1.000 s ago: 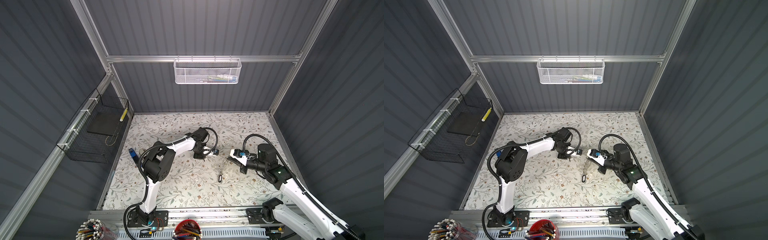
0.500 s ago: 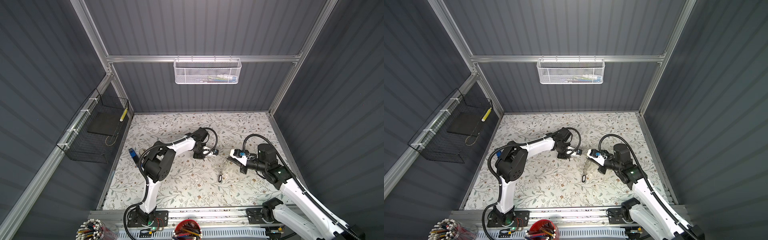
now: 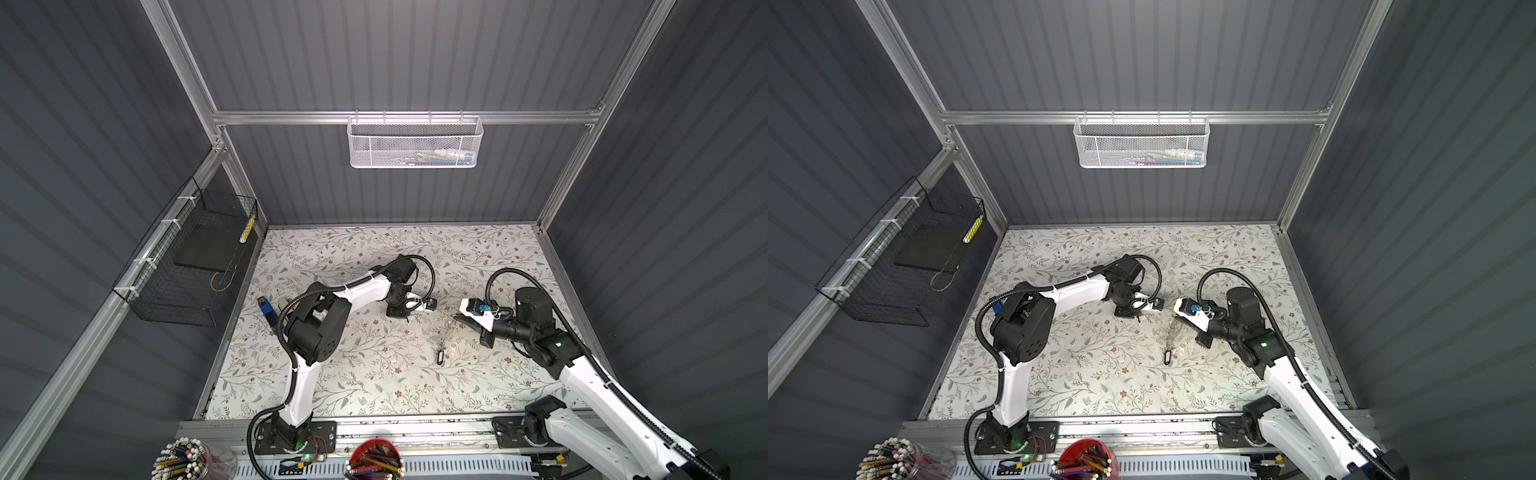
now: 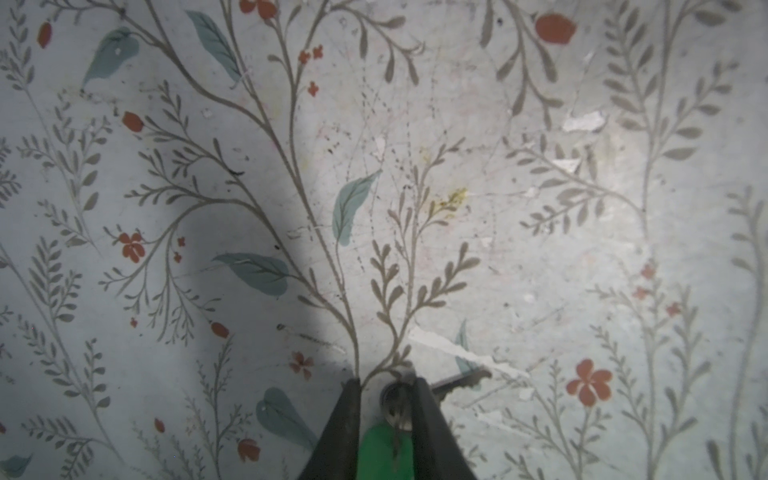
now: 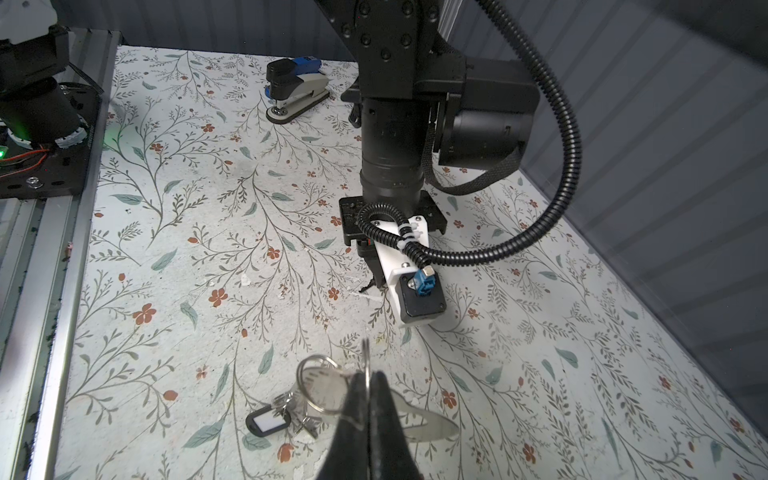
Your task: Put the keys on the keyring
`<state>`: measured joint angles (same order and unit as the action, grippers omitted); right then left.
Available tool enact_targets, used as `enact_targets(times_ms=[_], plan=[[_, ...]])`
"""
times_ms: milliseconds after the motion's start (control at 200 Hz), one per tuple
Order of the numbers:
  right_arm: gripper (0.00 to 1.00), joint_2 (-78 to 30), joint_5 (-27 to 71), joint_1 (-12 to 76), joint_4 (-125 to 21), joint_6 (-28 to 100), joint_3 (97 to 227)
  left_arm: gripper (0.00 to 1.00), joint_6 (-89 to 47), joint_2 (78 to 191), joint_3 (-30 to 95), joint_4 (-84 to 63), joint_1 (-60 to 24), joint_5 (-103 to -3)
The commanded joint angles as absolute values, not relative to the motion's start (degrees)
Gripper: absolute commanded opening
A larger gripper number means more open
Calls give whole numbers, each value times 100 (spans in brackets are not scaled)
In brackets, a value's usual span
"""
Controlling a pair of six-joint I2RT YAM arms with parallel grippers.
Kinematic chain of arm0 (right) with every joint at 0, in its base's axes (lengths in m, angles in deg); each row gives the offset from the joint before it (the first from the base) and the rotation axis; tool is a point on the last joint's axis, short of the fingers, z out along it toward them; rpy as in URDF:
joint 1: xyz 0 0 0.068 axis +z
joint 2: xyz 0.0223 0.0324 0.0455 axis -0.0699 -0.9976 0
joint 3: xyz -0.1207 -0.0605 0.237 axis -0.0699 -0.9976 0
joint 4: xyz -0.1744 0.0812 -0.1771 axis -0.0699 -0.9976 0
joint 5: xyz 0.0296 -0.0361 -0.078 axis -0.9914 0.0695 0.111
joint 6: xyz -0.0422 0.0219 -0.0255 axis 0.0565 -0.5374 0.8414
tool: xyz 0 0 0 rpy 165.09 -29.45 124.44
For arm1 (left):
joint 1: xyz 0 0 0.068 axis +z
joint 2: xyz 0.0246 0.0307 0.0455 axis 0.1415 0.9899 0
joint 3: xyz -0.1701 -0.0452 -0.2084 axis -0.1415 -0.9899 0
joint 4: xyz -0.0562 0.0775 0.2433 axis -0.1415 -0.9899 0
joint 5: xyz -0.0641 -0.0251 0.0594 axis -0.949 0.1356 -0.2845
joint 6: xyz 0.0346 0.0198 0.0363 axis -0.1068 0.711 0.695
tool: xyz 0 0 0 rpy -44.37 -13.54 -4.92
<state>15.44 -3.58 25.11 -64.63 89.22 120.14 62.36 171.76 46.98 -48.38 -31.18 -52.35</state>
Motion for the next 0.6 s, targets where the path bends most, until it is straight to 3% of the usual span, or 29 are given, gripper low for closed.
enact_targets(times_ms=[0, 595], plan=[[0, 1534, -384, 2545, -6402, 8980, 12140, 24, 6233, 17077, 4822, -4952, -3076, -5379], [0, 1449, -389, 2541, -6367, 9004, 12185, 24, 6239, 16898, 4779, -4931, -2949, -5696]])
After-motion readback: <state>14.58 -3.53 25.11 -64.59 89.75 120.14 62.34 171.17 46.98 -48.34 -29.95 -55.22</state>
